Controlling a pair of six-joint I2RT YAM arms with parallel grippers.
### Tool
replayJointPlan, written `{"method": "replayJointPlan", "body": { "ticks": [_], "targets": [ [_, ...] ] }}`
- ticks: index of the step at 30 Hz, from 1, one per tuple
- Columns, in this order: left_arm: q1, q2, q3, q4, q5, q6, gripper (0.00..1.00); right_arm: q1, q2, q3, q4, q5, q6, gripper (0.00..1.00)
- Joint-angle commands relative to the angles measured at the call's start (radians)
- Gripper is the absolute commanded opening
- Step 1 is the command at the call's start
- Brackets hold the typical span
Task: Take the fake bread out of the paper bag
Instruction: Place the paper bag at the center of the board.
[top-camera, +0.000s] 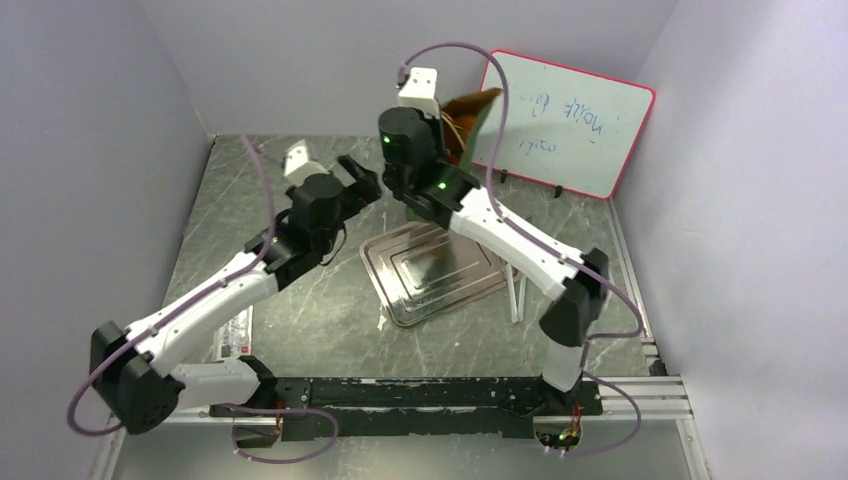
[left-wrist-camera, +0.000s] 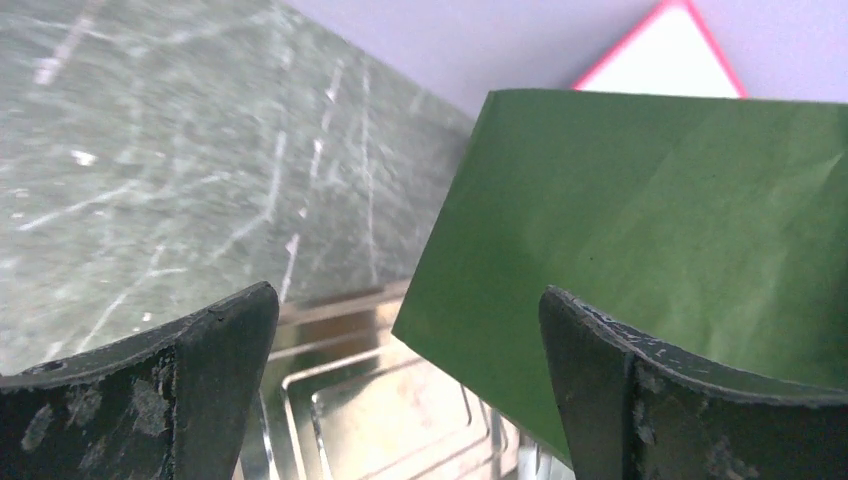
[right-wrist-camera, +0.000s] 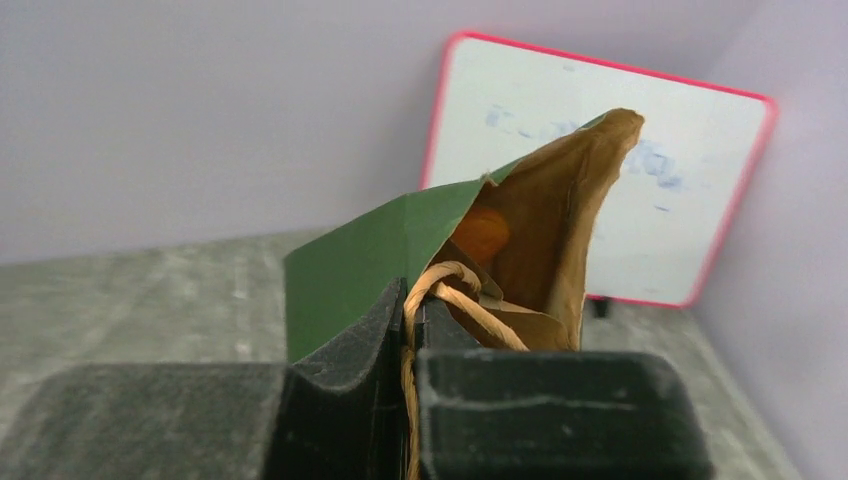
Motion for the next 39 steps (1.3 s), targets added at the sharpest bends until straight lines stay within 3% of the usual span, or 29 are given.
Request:
{"method": "replayJointPlan", "body": {
  "ticks": [1,10,15,21,33,35,36,39],
  "targets": [
    [0.042,-0.131,-0.055,-0.057,-0.239,-0.152,0.98,0.028,0.128,0.268,0.01,-0.069,0.014,0.0],
    [0.132,-0.308,-0.079,-0.174,-0.44,-0.255,0.96,0.102,0.415,0.59,-0.064,-0.162,0.148,0.0],
    [0.14,-0.395,-0.11,-0.126,-0.5,-0.216,0.96,0.144,0.473,0.595,-0.02,-0.231,0.208,0.0],
    [0.146,-0.432,-0.098,-0.185,-0.551,-0.231,0.96,0.198,0.585,0.7,-0.031,-0.253,0.206,0.0],
    [0.15,-0.465,-0.105,-0.237,-0.607,-0.275,0.96,0.237,0.62,0.691,-0.056,-0.315,0.238,0.0],
    [0.151,-0.461,-0.101,-0.245,-0.611,-0.28,0.96,0.238,0.61,0.658,-0.04,-0.334,0.239,0.14],
    [0.15,-0.46,-0.102,-0.241,-0.614,-0.276,0.96,0.238,0.603,0.649,-0.033,-0.348,0.241,0.29],
    [0.15,-0.465,-0.108,-0.227,-0.62,-0.268,0.96,0.24,0.603,0.653,-0.028,-0.381,0.233,0.59]
  ]
}}
